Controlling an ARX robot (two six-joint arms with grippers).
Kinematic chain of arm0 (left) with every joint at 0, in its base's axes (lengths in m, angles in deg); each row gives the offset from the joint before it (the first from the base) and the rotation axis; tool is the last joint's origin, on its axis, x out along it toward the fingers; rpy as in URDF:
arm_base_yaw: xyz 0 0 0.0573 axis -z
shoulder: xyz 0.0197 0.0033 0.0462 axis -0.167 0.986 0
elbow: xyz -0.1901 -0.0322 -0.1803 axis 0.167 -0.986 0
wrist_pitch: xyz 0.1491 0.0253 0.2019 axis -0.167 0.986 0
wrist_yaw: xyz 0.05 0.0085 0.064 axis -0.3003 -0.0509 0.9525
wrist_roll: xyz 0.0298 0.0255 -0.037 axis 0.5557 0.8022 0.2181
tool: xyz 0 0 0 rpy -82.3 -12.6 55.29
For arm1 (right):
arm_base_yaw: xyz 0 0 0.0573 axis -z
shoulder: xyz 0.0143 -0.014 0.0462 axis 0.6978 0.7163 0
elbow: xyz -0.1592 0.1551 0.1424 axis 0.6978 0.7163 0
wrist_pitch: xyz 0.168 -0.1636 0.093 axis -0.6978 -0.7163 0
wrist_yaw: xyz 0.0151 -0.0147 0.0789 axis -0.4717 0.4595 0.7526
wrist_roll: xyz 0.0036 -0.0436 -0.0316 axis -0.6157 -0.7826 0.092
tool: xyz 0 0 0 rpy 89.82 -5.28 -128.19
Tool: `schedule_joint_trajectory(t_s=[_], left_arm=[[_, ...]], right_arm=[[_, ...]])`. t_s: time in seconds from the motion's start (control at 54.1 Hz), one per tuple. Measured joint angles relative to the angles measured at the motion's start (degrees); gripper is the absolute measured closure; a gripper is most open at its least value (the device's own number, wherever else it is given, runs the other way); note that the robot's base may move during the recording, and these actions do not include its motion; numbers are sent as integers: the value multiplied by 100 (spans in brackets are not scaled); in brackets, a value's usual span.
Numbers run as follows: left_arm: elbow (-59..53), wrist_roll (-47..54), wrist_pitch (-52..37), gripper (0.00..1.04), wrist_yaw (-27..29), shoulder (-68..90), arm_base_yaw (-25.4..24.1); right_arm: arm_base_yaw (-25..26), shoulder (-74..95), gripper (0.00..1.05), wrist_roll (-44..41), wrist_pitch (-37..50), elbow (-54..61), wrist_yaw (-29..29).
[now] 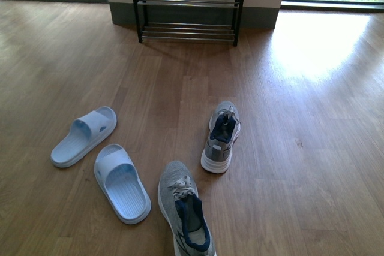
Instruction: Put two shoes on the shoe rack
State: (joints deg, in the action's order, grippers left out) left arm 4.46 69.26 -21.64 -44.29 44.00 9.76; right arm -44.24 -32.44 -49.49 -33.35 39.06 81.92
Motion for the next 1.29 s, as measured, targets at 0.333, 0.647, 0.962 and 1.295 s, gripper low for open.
schedule_joint_trajectory(t_s=[0.333,0.647,0.962,1.295], left_arm=[[0,2,0,9,2,0,0],[0,2,-2,9,-9,0,-2],[0,2,0,9,0,0,-2],[699,-3235,1840,9,868,1464,20]], right_arm=[[0,0,9,2,0,0,7],[0,0,9,0,0,0,-15],[0,0,9,0,0,0,-13],[0,0,9,0,0,0,0]])
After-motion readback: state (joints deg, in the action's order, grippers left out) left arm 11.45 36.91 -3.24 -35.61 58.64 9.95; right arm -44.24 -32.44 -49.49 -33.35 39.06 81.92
